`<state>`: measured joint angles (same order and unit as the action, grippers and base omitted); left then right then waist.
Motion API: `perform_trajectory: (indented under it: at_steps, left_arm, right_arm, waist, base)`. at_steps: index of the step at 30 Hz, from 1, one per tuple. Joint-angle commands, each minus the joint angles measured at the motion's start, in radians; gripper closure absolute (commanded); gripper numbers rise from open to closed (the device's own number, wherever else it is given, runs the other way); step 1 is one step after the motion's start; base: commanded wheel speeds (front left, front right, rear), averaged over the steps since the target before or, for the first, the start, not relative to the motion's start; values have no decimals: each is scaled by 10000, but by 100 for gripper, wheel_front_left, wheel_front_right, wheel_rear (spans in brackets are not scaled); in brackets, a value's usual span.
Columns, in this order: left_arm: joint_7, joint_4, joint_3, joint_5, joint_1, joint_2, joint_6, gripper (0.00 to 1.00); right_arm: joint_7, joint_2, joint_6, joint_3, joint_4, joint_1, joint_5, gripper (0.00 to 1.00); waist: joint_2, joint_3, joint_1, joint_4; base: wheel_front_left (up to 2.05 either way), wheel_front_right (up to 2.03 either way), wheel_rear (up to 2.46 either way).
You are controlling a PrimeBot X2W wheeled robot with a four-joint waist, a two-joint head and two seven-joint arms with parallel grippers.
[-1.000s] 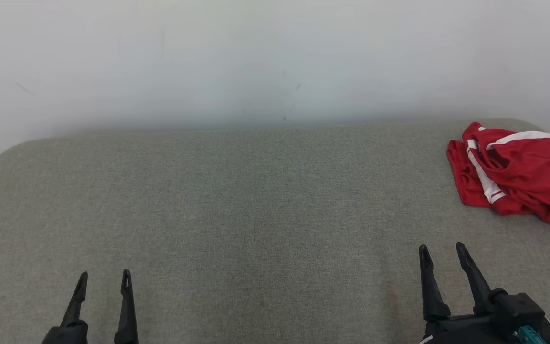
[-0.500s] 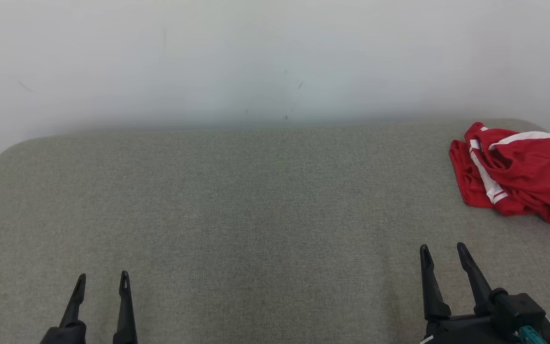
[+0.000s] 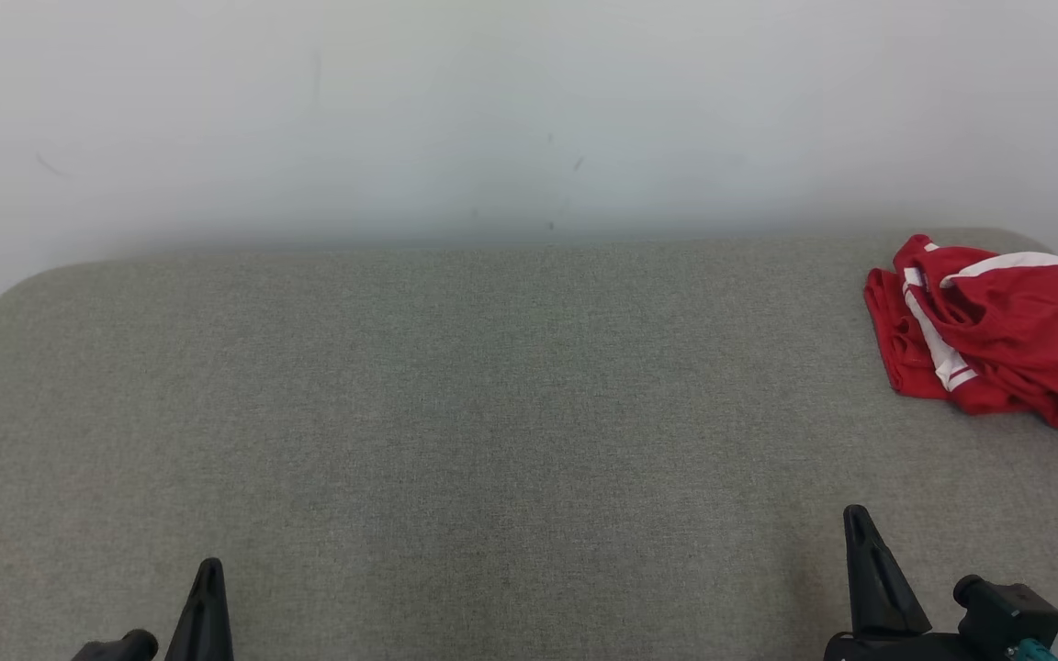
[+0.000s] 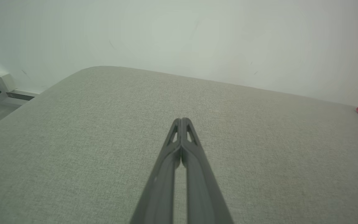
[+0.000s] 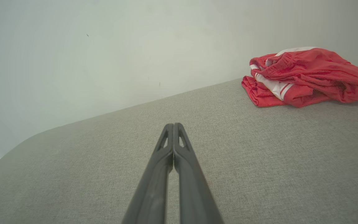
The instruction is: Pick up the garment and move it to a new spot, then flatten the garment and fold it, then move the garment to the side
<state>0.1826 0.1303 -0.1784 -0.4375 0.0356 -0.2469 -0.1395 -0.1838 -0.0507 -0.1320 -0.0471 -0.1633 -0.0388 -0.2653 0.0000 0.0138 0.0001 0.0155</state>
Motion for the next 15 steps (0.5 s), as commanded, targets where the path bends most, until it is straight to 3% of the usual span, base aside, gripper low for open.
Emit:
perform_trajectory:
  at_steps: [1, 15]
  left_arm:
    - [-92, -71, 185, -530, -266, 24, 121, 100]
    - [-595, 210, 654, -2726, -536, 347, 629, 100]
  right_arm:
    - [116, -1, 2, -46, 115, 296, -603, 100]
    - [656, 0, 5, -161, -44, 534, -3069, 100]
  waist:
    - [0, -3, 0, -3]
    - [0, -23, 0, -21]
  base:
    - [0, 0, 0]
    - [0, 0, 0]
